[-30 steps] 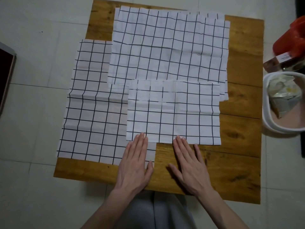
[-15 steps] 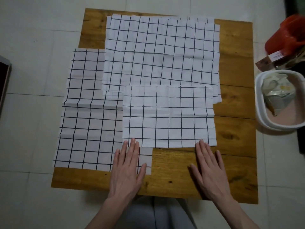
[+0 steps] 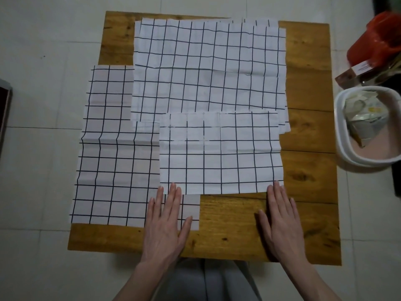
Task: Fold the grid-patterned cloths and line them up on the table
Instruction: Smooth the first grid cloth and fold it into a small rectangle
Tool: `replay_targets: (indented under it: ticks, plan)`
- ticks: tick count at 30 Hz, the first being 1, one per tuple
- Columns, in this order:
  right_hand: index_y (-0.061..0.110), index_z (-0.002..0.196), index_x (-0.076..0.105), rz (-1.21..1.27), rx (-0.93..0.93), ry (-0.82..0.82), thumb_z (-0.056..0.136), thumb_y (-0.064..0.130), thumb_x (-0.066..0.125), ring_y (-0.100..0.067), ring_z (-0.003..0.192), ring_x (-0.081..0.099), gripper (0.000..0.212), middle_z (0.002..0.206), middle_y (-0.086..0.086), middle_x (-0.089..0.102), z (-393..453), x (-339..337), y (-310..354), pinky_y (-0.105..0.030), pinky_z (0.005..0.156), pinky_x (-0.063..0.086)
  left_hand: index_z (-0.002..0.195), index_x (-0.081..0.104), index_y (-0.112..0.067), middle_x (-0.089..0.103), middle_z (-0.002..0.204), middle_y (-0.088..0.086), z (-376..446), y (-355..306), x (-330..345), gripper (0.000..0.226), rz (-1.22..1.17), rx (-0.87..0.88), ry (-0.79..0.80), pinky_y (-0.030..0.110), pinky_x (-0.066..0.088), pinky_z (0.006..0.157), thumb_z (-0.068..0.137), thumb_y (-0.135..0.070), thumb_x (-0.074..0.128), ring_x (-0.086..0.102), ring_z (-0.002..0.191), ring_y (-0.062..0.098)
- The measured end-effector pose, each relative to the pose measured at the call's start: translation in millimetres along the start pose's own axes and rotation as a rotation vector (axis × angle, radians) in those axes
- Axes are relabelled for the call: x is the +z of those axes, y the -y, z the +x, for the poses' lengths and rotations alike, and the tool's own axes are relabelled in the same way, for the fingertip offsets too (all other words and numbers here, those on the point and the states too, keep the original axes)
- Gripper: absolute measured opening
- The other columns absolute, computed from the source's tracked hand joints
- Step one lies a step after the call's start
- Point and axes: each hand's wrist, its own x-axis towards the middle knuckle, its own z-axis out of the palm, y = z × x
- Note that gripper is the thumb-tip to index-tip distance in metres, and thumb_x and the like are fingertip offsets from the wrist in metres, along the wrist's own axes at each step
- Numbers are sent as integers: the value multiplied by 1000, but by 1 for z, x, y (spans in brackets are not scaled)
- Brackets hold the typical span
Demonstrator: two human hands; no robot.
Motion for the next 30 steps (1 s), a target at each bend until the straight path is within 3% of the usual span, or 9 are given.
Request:
replay_targets:
  ticks: [4, 7, 11, 14, 17, 20, 24, 28, 30]
  plan:
    - [19, 166, 11, 44, 25, -1, 108, 59, 18, -12, 160, 3, 71, 174, 1, 7, 1, -2, 5, -34, 129, 1, 167, 8, -19, 3, 175, 0, 0, -6, -8, 73, -33, -14, -5, 48, 6, 126, 107, -59, 21, 0, 161, 26]
    - [22, 164, 18, 105, 59, -31, 107, 57, 23, -8, 160, 3, 68, 173, 3, 10, 2, -6, 9, -41, 129, 12, 166, 15, -17, 10, 174, 2, 4, -20, -17, 73, -63, -23, -37, 48, 8, 126, 107, -59, 21, 3, 161, 25]
    - [13, 153, 44, 208, 135, -196, 107, 40, 39, -17, 152, 30, 53, 162, -6, 39, 12, -17, 19, -43, 121, 29, 166, 15, -16, 12, 174, 2, 18, -49, -24, 70, -106, 143, -65, 45, 13, 125, 109, -55, 25, 8, 161, 22]
    - [9, 150, 46, 270, 290, -291, 102, 31, 57, -29, 139, 45, 54, 149, -15, 51, 25, -26, 29, -41, 112, 36, 165, 20, -15, 19, 173, 4, 31, -73, -27, 66, -86, 281, -50, 45, 20, 122, 111, -52, 22, 15, 160, 21]
    - [9, 153, 41, 298, 485, -243, 96, 36, 67, -33, 133, 43, 68, 145, -17, 50, 40, -39, 38, -46, 107, 42, 164, 25, -13, 20, 172, 4, 38, -83, -21, 65, -46, 320, -13, 43, 24, 120, 110, -50, 21, 18, 159, 21]
    - [8, 151, 43, 270, 555, -184, 94, 38, 71, -36, 129, 46, 71, 141, -18, 52, 51, -50, 42, -50, 103, 45, 165, 21, -14, 16, 173, 4, 37, -83, -13, 67, -9, 300, 12, 44, 22, 120, 109, -51, 21, 15, 160, 21]
    - [13, 133, 54, 379, 631, -122, 93, 41, 72, -30, 117, 50, 52, 123, -10, 60, 57, -58, 42, -45, 94, 45, 166, 16, -15, 12, 174, 3, 36, -83, -9, 70, 7, 291, 11, 44, 20, 121, 107, -51, 27, 12, 160, 21]
    - [16, 125, 56, 523, 692, -76, 93, 36, 73, -29, 122, 45, 42, 129, -10, 54, 60, -63, 42, -45, 99, 43, 166, 17, -15, 12, 174, 3, 36, -83, -7, 70, -1, 278, 3, 45, 20, 121, 107, -52, 30, 12, 160, 22]
    - [22, 119, 52, 642, 682, -118, 93, 29, 74, -24, 117, 51, 35, 123, -6, 58, 59, -64, 43, -40, 92, 45, 166, 17, -15, 12, 174, 4, 36, -84, -6, 70, -4, 273, 0, 45, 19, 122, 107, -52, 30, 12, 160, 22]
